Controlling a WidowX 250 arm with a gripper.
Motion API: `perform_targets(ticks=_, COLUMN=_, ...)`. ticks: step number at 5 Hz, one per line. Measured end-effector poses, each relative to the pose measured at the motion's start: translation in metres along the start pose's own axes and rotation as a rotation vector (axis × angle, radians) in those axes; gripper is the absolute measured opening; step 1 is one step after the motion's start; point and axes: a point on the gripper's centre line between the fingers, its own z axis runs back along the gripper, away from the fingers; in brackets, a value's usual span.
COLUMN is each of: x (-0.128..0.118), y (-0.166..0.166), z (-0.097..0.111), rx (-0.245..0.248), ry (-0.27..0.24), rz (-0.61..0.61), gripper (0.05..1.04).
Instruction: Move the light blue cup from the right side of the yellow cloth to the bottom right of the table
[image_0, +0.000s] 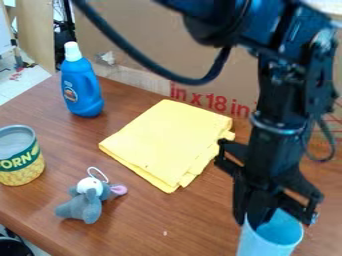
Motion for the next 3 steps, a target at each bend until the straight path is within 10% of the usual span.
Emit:
perform_targets(ticks=1, x=0.003, y=0.015, z=-0.015, rx=-0.014, ry=-0.123, rz=0.005, gripper=0.085)
perform_targets(ticks=2, x=0.005, y=0.025, z=-0.014, rx=-0.031, ry=-0.128, rz=0.037, gripper=0.085)
perform_targets(ticks=3, x=-0.006, y=0.028, z=-0.024, rx=-0.042, ry=-0.025, rz=0.068, gripper=0.085)
